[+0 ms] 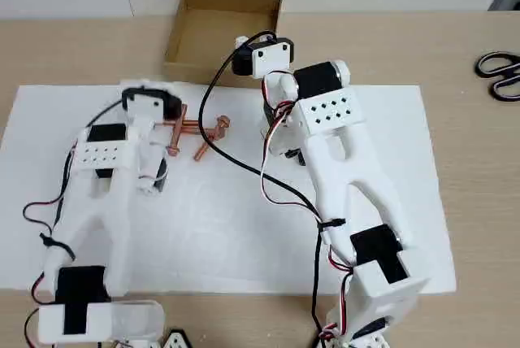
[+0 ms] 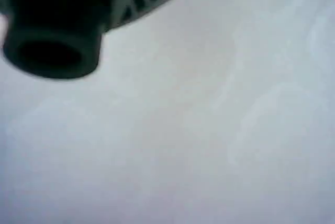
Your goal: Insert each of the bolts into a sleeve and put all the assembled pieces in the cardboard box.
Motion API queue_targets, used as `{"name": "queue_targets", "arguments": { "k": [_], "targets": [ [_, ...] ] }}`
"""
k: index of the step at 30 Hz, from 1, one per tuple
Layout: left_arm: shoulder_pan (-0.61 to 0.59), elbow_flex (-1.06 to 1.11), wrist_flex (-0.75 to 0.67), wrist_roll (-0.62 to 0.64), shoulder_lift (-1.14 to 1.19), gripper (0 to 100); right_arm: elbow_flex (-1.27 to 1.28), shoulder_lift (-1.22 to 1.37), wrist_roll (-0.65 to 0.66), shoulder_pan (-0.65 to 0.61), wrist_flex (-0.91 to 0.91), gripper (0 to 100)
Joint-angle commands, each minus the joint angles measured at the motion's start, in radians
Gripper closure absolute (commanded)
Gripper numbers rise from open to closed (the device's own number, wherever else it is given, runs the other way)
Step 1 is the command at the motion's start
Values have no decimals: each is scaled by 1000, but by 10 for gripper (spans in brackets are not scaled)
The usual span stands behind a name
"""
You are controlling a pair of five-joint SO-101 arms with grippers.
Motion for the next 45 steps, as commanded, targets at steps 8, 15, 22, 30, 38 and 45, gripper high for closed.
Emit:
{"name": "queue_targets", "arguments": {
  "k": [8, 15, 22, 30, 38, 45],
  "targets": [
    [5, 165, 20, -32, -187, 993, -43, -70, 0, 5, 8, 995],
    [3, 177, 37, -31, -209, 866, -43, -71, 0, 2, 8, 995],
    [8, 176, 29, -32, -207, 845, -43, -71, 0, 2, 10, 995],
    [8, 173, -38, -28, -124, 863, -43, -71, 0, 2, 10, 995],
    [3, 170, -126, -9, 21, 872, -43, -71, 0, 2, 10, 995],
    [5, 124, -146, 37, 28, 919, -43, -67, 0, 4, 10, 995]
  ]
}}
